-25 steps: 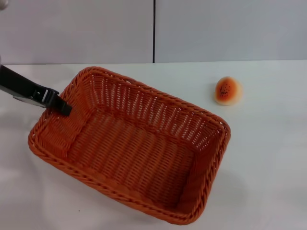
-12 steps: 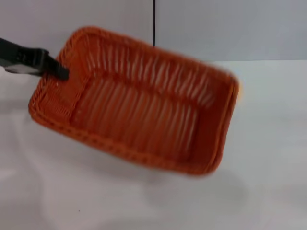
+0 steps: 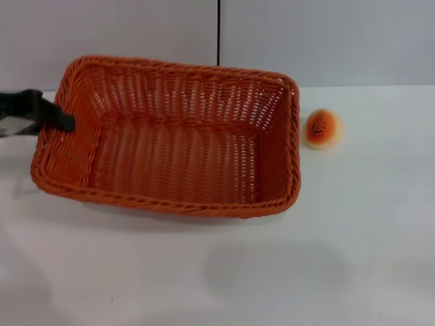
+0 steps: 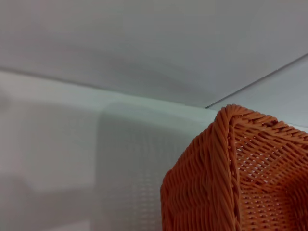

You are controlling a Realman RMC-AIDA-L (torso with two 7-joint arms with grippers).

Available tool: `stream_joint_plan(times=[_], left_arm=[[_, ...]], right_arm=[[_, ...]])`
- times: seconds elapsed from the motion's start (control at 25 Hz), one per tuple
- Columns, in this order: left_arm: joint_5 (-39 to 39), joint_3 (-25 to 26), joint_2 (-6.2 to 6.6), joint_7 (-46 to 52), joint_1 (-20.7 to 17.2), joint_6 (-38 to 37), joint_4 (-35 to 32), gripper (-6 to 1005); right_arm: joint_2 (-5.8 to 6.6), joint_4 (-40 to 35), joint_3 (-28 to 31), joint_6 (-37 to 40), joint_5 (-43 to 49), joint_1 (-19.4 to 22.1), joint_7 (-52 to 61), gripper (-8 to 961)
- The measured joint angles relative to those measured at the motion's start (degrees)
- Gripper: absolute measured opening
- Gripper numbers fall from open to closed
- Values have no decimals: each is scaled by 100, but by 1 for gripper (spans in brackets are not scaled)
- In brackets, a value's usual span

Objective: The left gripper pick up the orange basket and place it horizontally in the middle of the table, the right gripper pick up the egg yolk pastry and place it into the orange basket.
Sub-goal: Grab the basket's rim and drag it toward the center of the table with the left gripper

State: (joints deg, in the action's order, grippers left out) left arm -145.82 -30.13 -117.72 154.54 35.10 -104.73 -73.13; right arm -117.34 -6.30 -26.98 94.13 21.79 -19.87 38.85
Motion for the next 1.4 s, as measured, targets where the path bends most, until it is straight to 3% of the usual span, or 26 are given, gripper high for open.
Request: stream_joint_plan(times=[0.52, 0.68, 1.08, 1.4], left_arm=[[379, -108, -65, 73, -544, 191, 52, 162], [516, -452, -70, 74, -711, 370, 193, 162], [582, -726, -75, 78, -816, 481, 210, 162], [725, -932, -24, -10, -767, 395, 650, 162]], right_arm=[[36, -4, -43, -300, 25, -185, -40, 783], [43, -2, -38, -399, 27, -225, -42, 783], [45, -14, -46, -559, 28, -282, -44, 783], [45, -21, -42, -631, 28, -332, -44, 784]])
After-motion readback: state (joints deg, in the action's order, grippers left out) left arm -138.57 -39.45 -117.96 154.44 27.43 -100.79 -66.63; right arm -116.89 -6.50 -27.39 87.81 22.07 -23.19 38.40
